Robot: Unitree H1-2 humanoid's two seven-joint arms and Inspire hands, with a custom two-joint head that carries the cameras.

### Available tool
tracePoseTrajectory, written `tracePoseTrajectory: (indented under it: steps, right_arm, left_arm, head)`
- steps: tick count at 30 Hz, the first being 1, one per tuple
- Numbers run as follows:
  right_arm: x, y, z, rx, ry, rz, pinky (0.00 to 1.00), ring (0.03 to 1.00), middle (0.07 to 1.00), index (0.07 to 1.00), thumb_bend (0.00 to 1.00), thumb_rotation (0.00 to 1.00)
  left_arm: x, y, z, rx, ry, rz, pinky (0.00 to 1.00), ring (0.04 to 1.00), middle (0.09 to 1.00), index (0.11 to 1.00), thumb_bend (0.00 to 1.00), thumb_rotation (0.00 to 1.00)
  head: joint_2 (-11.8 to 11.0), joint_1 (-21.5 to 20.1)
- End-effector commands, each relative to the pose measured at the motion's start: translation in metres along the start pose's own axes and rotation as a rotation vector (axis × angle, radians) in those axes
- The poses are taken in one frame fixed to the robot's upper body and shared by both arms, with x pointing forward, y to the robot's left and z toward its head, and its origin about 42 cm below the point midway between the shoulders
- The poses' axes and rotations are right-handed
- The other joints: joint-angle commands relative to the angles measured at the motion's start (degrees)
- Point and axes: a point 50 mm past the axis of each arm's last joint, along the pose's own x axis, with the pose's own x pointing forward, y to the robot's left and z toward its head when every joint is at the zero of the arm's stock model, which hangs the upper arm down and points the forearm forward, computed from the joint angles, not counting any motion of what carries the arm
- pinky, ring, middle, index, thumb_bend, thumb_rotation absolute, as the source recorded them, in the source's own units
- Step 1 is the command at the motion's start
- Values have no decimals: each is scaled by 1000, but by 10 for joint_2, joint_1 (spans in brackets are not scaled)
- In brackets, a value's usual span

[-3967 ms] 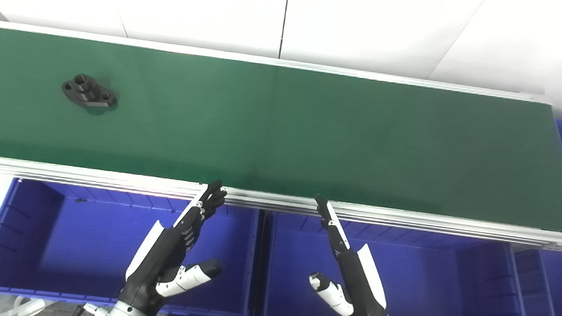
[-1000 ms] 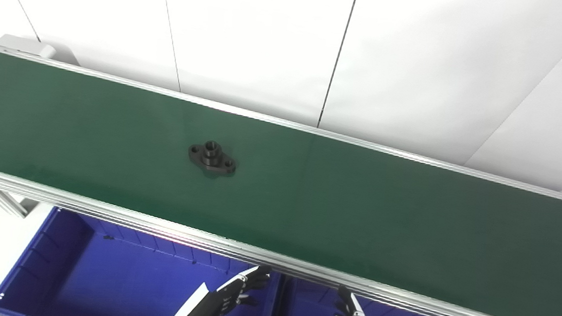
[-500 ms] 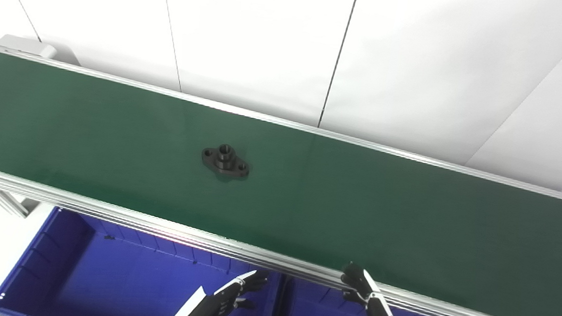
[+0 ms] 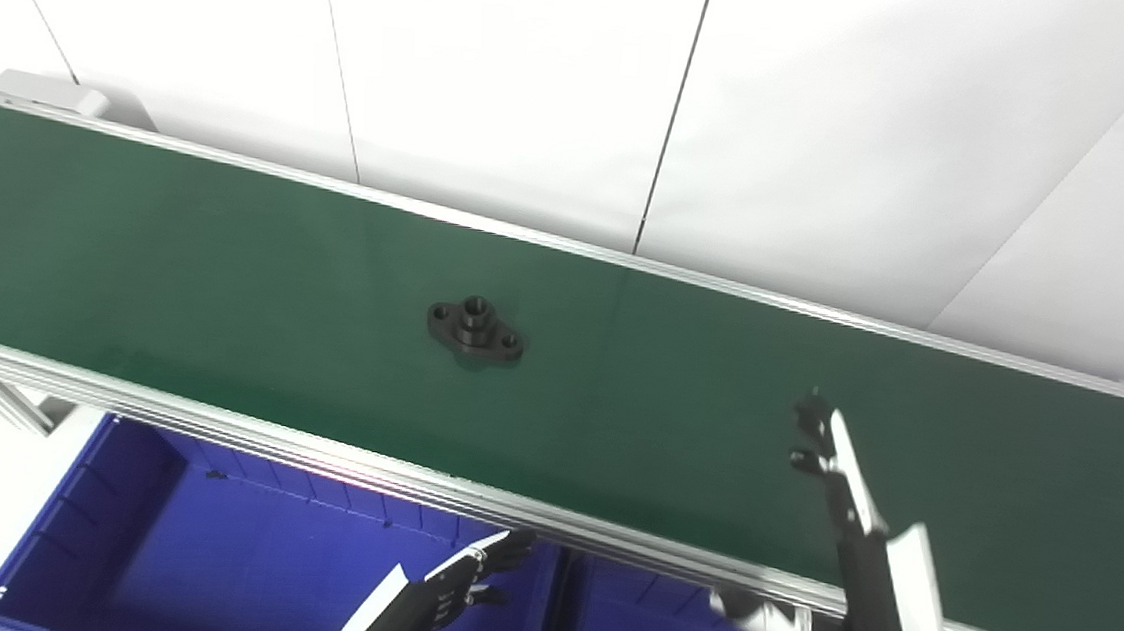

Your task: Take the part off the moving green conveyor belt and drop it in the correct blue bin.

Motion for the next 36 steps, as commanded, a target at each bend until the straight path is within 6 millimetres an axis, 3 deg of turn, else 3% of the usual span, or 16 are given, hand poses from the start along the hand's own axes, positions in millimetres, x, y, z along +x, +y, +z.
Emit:
tracePoseTrajectory:
  steps: [1, 6, 15, 19, 22, 26, 36]
  right_arm:
    - [16, -9, 4, -46, -20, -30, 755, 898, 933, 973, 790, 777]
    - [42, -14, -2, -111, 6, -47, 701, 862, 910, 1000, 842, 690]
    - [79, -20, -6, -258, 13, -6, 650, 814, 887, 971, 826, 695]
    - [103, -21, -8, -308, 22, 31, 651, 809, 872, 959, 812, 677]
    - [124, -21, -8, -337, 44, 62, 642, 806, 869, 957, 820, 649]
    - [144, -18, -10, -355, 59, 78, 630, 795, 855, 940, 846, 603]
    - [195, 3, -21, -499, 108, 165, 592, 751, 835, 918, 867, 666]
  left_arm:
    - [2, -1, 5, -3, -41, -2, 805, 903, 903, 892, 818, 649]
    - [5, -1, 5, -5, -31, -16, 797, 901, 908, 900, 822, 650]
    - [6, 1, 3, -5, -40, -15, 789, 893, 903, 902, 825, 648]
    - [6, 3, 4, 10, -31, -31, 827, 915, 914, 910, 828, 663]
    - [5, 2, 3, 6, -30, -21, 793, 902, 906, 905, 828, 654]
    - [5, 1, 2, 4, -42, -14, 791, 897, 902, 905, 817, 648]
    - [5, 0, 0, -7, -53, -7, 817, 906, 900, 906, 812, 631]
  head:
    - [1, 0]
    - [1, -2]
    - [2, -13]
    - [1, -16]
    - [1, -18]
    - [0, -20]
    - [-1, -20]
